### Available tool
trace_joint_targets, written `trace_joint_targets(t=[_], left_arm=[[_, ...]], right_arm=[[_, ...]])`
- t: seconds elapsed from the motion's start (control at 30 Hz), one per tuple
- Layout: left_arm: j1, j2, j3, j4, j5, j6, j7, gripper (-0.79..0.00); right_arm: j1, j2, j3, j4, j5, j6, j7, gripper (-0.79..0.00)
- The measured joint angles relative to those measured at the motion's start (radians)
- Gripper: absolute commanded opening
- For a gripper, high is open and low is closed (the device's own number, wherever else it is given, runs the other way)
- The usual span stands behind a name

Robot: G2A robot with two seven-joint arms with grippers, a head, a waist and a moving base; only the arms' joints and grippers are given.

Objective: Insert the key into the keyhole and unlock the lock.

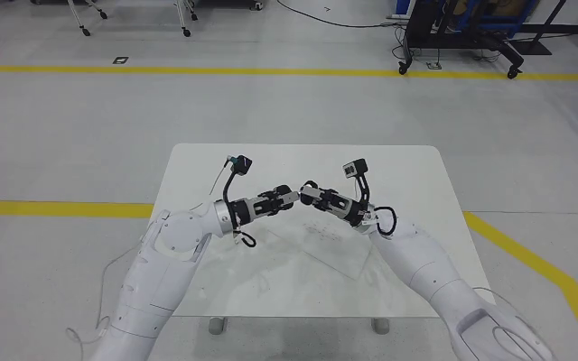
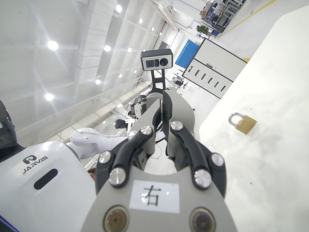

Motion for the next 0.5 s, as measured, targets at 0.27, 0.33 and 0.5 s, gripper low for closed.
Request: trace_joint_targets(t=[0.27, 0.33, 0.5], left_arm=[[0.002, 0.005, -0.002, -0.001, -0.01, 0.022, 0.022, -0.634], [0.001, 0.006, 0.0, -0.001, -0.01, 0.024, 0.022, -0.683], [-0.001, 0.008, 0.007, -0.001, -0.01, 0.028, 0.023, -0.745]], right_arm=[[0.006, -0.005, -0.002, 0.002, -0.009, 0.004, 0.004, -0.785], [0.005, -0.006, -0.002, 0.003, -0.009, 0.006, 0.006, -0.785], [0.008, -0.007, -0.003, 0.003, -0.014, 0.019, 0.019, -0.785]])
